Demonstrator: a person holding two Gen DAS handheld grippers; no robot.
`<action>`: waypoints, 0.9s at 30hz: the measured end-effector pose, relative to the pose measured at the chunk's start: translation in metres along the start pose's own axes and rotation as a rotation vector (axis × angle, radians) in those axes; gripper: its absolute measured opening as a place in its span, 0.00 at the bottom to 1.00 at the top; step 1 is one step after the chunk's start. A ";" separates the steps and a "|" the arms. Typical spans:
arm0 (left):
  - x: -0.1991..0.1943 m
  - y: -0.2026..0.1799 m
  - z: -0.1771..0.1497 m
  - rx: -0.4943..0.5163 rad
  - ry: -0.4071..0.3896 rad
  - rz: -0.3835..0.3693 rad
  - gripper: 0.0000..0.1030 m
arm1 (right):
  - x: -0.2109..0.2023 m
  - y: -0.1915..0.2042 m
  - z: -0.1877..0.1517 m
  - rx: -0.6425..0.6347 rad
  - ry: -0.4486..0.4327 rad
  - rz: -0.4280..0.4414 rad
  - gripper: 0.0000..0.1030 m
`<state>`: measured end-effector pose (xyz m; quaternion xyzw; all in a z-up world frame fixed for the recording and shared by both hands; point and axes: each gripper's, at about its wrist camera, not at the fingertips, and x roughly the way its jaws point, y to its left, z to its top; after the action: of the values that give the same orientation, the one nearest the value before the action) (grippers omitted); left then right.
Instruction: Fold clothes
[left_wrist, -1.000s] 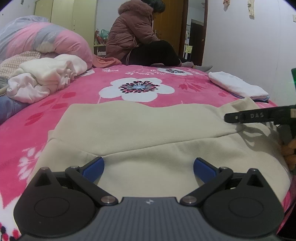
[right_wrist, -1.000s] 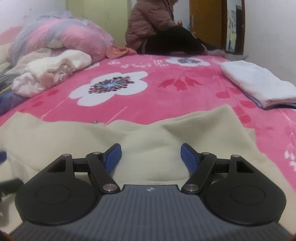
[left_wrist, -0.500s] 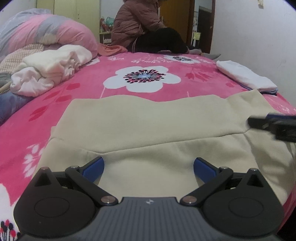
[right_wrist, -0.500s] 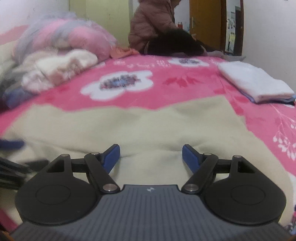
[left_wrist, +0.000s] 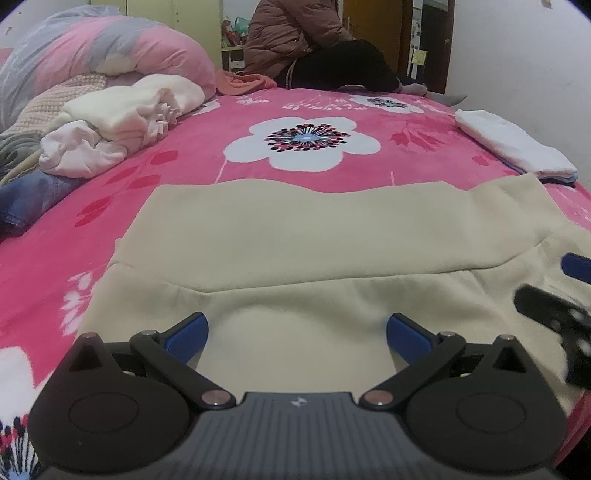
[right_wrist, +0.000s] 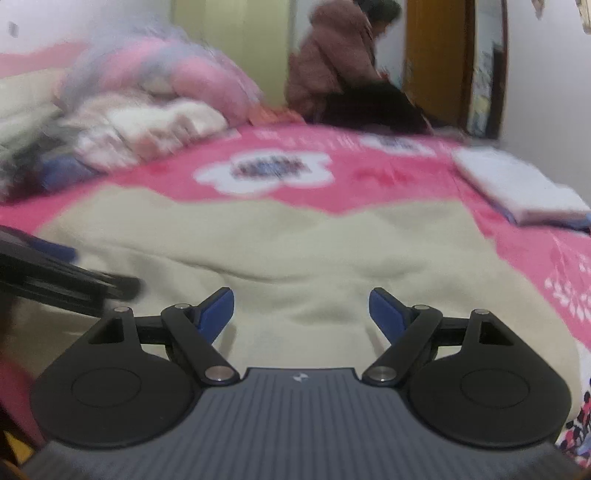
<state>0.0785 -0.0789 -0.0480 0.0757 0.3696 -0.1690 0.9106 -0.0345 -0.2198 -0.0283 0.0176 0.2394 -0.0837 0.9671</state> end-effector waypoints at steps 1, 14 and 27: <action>0.000 -0.001 0.000 -0.001 0.003 0.005 1.00 | -0.005 0.002 -0.003 -0.005 -0.006 0.011 0.79; -0.002 -0.013 -0.001 0.013 0.020 0.073 1.00 | 0.010 0.005 -0.037 -0.011 -0.035 -0.006 0.82; -0.004 -0.018 -0.003 0.020 0.015 0.105 1.00 | 0.011 0.006 -0.042 -0.004 -0.057 -0.009 0.83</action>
<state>0.0671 -0.0936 -0.0476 0.1055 0.3703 -0.1242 0.9145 -0.0434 -0.2125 -0.0706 0.0121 0.2121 -0.0882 0.9732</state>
